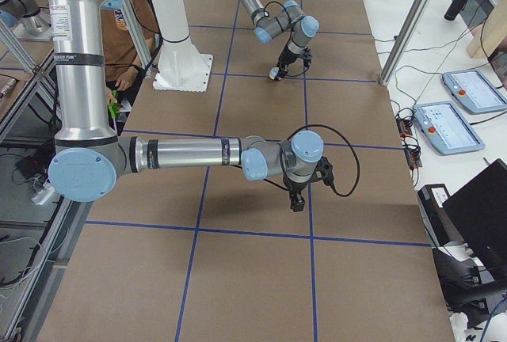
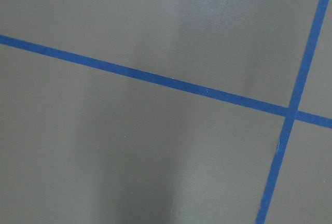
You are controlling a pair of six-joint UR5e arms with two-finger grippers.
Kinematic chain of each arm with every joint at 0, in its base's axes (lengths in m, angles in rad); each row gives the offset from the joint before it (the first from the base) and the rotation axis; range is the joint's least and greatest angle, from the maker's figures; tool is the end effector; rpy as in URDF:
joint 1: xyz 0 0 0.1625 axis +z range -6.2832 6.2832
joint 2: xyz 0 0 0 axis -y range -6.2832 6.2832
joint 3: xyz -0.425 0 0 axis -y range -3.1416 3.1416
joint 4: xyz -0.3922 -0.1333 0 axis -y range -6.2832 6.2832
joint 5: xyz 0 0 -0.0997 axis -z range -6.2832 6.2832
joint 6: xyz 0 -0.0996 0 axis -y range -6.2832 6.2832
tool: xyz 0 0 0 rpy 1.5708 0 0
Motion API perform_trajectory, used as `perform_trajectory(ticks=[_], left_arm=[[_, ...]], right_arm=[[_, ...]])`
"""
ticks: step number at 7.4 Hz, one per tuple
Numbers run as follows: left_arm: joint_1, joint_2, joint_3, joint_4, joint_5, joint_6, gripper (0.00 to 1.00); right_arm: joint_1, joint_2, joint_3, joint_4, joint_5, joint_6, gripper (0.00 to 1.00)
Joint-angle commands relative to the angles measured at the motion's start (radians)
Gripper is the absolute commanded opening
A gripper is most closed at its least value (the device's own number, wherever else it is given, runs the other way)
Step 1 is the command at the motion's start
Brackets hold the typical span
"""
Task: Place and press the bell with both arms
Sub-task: 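Lower the bell onto the center crossing and open the left gripper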
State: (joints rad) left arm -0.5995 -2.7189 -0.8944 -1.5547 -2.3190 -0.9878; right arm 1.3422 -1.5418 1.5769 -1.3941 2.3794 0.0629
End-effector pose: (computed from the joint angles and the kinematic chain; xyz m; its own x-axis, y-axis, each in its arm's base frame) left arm 0.6719 -0.5386 0.1803 0.7105 0.0031 -0.7037 -0.2693 0.9251 -0.2678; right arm -0.0573 -0.5167 0.6198 0.6508 -0.2441 0.7190 0.1810 0.9695 0.1654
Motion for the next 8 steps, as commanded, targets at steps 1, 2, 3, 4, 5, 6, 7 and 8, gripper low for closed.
perform_trajectory(ticks=[1,2,3,4,5,6,7,8], left_arm=[[0.003,0.002,0.0,-0.025,0.006,0.0,0.81],[0.0,0.002,-0.001,-0.027,0.006,0.006,0.89],[-0.008,0.002,-0.011,-0.022,0.007,0.0,0.99],[-0.041,0.002,-0.047,-0.013,0.004,-0.003,0.99],[-0.083,0.007,-0.117,0.005,-0.002,-0.002,0.99],[-0.1,0.06,-0.23,0.051,-0.002,-0.002,0.99],[-0.144,0.158,-0.362,0.068,-0.003,0.003,0.99],[-0.185,0.297,-0.5,0.067,-0.002,0.018,0.99]], right_arm=[[0.0,0.011,0.0,0.035,0.0,-0.002,1.0],[0.002,0.025,-0.001,0.037,-0.003,0.0,1.0],[-0.005,0.035,-0.002,0.037,-0.003,0.0,1.0],[-0.012,0.057,0.009,0.038,0.0,0.0,1.0],[-0.053,0.102,0.023,0.037,0.0,0.05,1.0],[-0.124,0.159,0.037,0.038,-0.003,0.225,1.0],[-0.167,0.22,0.047,0.04,-0.014,0.394,1.0],[-0.239,0.241,0.102,0.041,-0.058,0.526,1.0]])
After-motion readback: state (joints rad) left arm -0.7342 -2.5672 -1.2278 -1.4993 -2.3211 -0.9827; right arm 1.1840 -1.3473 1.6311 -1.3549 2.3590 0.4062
